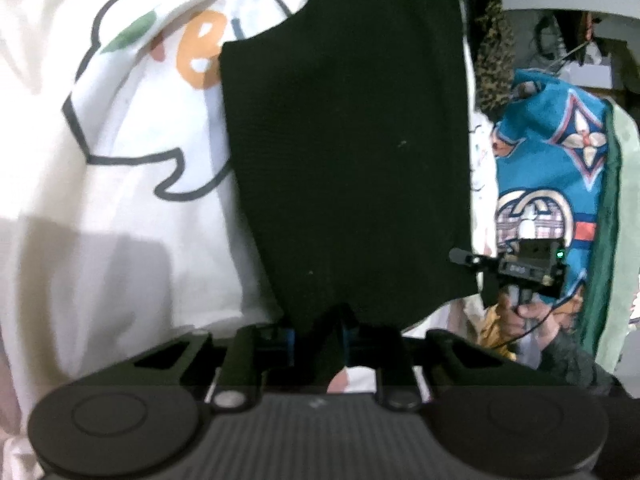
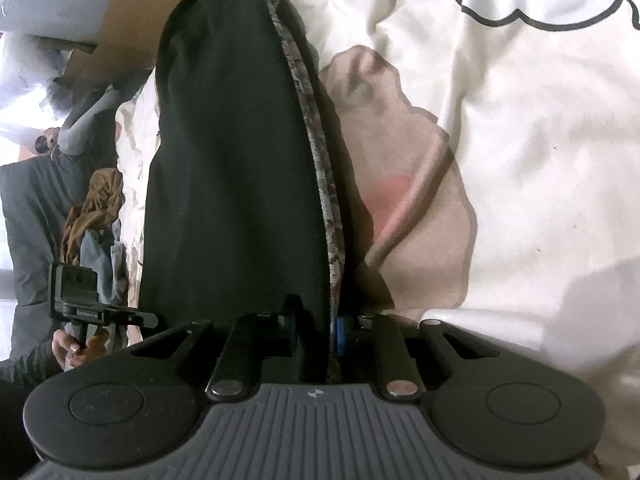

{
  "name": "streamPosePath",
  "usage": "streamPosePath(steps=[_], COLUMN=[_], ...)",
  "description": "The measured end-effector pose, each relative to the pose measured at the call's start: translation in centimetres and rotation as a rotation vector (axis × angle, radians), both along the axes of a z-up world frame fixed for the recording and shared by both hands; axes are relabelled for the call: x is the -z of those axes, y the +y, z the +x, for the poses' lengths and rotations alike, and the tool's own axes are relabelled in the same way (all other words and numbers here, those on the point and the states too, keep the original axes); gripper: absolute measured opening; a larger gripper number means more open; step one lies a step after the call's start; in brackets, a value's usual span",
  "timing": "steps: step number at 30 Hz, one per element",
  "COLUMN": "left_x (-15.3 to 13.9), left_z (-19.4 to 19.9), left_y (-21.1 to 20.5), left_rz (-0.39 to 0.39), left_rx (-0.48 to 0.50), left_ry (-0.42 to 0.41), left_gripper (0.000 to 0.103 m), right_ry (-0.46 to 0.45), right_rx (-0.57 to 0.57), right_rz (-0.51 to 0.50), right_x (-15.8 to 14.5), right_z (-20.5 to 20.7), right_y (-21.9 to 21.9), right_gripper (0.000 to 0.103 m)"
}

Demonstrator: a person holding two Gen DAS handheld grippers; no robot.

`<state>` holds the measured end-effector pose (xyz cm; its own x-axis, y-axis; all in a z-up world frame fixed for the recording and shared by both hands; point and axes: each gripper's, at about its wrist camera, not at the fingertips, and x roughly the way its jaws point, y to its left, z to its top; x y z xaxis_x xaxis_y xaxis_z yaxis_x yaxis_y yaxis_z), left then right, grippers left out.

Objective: Fold clothes
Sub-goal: 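Hold the black garment up with both grippers and swing it over the sheet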

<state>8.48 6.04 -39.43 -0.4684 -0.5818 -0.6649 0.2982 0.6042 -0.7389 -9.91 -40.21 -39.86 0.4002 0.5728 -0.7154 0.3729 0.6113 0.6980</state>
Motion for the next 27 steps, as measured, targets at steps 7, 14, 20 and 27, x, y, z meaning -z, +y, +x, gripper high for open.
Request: streamPosePath(steps=[7, 14, 20, 27], left_x=[1.0, 1.5, 1.1, -1.8], left_z=[0.2, -0.5, -0.6, 0.5], left_y=[0.1, 0.1, 0.7, 2.5], left_rz=[0.018, 0.002, -0.038, -0.11], left_rx=[0.009, 0.027, 0.008, -0.002], left_ry=[0.016, 0.014, 0.019, 0.0], left_gripper=[0.022, 0.022, 0.009, 0.007], right_ry=[0.01, 0.007, -0.012, -0.076], right_rx=[-0.001, -0.002, -0.041, -0.078], right_rz=[0.004, 0.024, 0.005, 0.014], right_x=[0.3, 0.6, 0.1, -2.2], right_z=[0.4, 0.3, 0.5, 0.4], right_y=[0.3, 0.1, 0.4, 1.5], right_gripper=[0.019, 0.019, 0.006, 0.004])
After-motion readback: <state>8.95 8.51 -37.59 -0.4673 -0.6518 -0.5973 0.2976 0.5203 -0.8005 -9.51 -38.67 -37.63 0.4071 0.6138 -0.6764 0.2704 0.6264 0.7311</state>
